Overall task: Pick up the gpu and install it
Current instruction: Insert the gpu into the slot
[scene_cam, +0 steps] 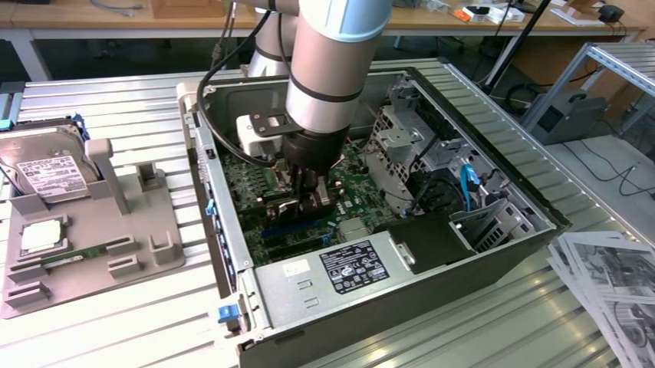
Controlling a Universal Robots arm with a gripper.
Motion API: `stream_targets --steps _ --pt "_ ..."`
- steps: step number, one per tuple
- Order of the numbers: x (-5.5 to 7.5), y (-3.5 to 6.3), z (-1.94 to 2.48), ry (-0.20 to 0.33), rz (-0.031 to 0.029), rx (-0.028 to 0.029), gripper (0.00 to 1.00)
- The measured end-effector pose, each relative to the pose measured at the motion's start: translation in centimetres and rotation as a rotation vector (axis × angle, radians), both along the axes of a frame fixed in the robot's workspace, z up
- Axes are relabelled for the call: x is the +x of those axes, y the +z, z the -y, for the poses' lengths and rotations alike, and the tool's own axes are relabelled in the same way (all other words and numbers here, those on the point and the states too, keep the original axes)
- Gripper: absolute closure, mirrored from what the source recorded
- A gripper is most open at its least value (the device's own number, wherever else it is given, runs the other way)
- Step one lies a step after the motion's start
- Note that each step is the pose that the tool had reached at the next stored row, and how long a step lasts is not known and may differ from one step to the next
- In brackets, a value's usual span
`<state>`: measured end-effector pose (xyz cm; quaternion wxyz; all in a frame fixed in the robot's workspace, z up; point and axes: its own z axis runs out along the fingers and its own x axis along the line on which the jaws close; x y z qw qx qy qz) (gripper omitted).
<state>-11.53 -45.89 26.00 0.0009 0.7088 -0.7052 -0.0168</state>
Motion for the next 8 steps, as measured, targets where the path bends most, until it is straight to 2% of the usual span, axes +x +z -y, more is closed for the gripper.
stream_targets --steps 8 --pt "0.00 -0.02 -0.01 0.000 0.0003 0.0006 0.73"
